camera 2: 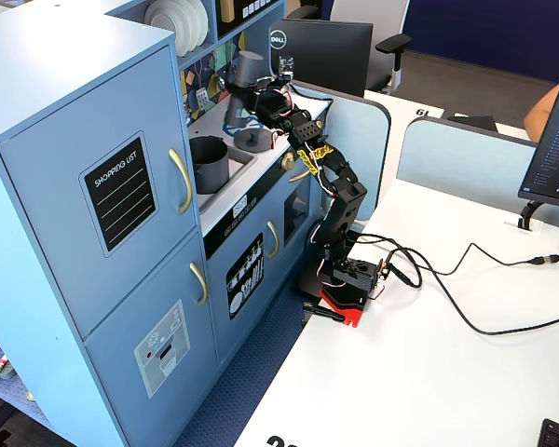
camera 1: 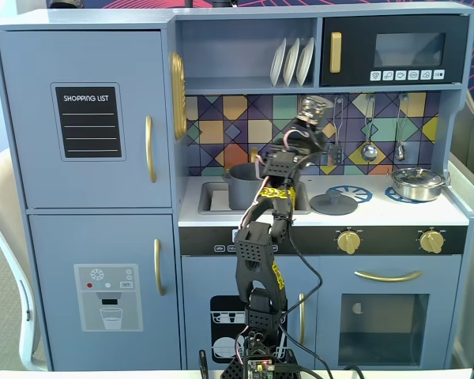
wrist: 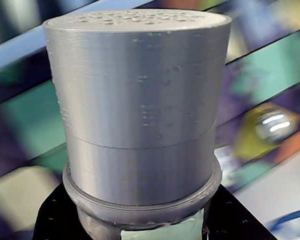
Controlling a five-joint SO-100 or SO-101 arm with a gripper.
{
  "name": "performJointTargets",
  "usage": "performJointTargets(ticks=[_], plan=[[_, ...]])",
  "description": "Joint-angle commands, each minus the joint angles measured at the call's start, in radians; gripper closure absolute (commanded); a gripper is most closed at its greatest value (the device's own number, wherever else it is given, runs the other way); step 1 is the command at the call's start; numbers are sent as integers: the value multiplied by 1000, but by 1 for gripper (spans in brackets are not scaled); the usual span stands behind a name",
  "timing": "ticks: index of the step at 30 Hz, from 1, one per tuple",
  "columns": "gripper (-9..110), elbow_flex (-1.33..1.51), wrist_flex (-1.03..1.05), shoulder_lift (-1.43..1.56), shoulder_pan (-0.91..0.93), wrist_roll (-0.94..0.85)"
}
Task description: Put salt in the gray recipient
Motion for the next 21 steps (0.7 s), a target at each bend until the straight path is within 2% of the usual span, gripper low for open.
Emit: performJointTargets(ticks=[1,10,21], plan=[[101,-107,43,86,-84,114],[101,-153,54,75,-268,305],[101,-175,20,9,-437,811]])
